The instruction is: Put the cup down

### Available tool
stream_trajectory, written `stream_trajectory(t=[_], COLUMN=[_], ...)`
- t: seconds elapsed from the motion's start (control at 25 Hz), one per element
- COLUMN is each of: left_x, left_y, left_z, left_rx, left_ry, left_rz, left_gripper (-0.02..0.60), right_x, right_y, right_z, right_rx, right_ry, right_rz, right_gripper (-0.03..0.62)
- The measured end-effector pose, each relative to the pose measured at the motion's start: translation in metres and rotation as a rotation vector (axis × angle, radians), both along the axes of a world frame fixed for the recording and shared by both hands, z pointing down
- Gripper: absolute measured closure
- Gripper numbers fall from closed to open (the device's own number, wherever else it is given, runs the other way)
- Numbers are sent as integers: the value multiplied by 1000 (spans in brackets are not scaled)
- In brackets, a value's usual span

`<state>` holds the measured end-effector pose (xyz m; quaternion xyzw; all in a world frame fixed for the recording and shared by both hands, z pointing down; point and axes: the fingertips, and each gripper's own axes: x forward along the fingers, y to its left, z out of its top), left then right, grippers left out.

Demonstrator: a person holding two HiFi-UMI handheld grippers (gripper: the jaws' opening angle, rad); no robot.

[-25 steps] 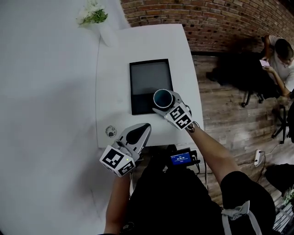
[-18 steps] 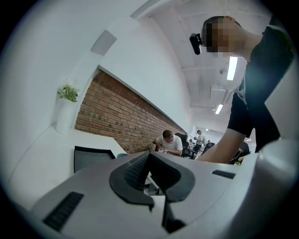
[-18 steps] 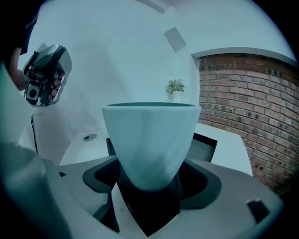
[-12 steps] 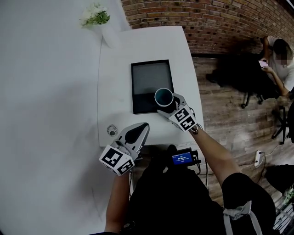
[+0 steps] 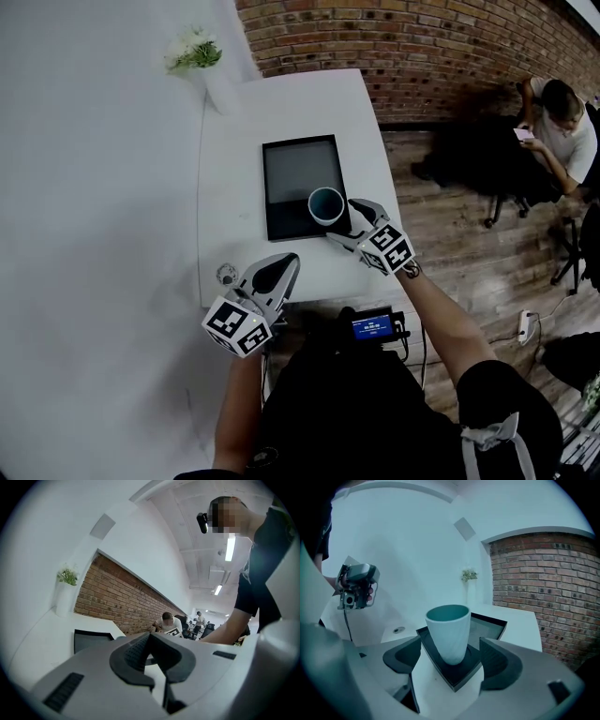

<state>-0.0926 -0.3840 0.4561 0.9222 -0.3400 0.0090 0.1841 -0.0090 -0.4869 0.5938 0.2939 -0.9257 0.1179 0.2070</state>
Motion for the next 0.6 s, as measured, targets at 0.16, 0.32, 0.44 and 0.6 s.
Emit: stream_trajectory(t=[0.16, 0.32, 0.44, 0.6], left_x=[5, 9, 10, 9], left_y=[-1, 0, 2, 3], left_z=[-5, -7, -6, -3], left_rx=[13, 23, 25, 27], left_ry=[-2, -6, -7, -5], left_rz=[16, 23, 24, 32], left_gripper=[574, 574, 574, 574], right_x=[15, 29, 36, 38], right_y=[4, 9, 18, 26], right_z=[-15, -35, -50, -70], right_rx=[-27, -47, -41, -16], right_ry=[-57, -136, -175, -223], right_rz=[36, 86, 100, 112], right_gripper=[192, 213, 234, 274])
